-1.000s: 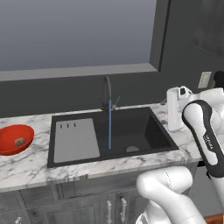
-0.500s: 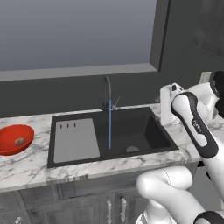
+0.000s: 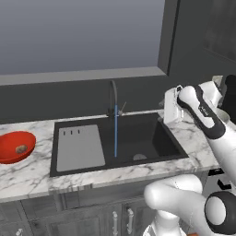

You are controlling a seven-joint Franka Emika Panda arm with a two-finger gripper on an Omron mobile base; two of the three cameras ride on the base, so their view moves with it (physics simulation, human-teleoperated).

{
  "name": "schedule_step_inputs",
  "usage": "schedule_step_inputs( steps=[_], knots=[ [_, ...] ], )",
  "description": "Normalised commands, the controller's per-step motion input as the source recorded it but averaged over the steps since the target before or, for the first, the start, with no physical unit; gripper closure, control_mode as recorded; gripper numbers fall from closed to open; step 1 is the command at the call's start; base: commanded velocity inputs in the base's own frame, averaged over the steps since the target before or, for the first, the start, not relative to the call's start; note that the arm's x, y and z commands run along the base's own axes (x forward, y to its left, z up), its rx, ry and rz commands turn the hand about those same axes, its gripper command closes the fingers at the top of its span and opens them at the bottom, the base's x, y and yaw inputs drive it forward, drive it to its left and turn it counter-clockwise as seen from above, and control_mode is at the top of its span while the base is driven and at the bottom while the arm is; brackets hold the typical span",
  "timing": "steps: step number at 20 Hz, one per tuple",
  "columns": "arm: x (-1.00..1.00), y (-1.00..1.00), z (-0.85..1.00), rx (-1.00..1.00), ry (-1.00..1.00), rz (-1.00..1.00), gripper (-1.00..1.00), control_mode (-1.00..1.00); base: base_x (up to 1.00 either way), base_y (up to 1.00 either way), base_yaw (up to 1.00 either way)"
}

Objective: Pick the lemon wedges from the sink and place them in one bowl. Place the potato in the other bowl. Then turn off the sink faucet.

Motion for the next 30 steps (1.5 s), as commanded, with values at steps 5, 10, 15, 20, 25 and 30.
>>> schedule_step_inputs(
  steps=[5,10,15,20,25,30],
  knots=[
    [0.37,0.0,-0.17,0.16,0.05,-0.03,-1.0,-1.0,0.0,0.0,0.0],
    [0.18,0.0,-0.02,0.01,0.0,-0.05,-1.0,-1.0,0.0,0.0,0.0],
    [0.07,0.08,-0.05,0.0,0.0,-0.05,-1.0,-1.0,0.0,0.0,0.0],
    [0.21,0.11,-0.18,0.01,0.02,-0.04,-1.0,-1.0,0.0,0.0,0.0],
    [0.3,0.05,-0.2,0.04,0.0,-0.01,-1.0,-1.0,0.0,0.0,0.0],
    [0.32,0.0,-0.18,0.06,0.0,0.0,-1.0,-1.0,0.0,0.0,0.0]
  ],
)
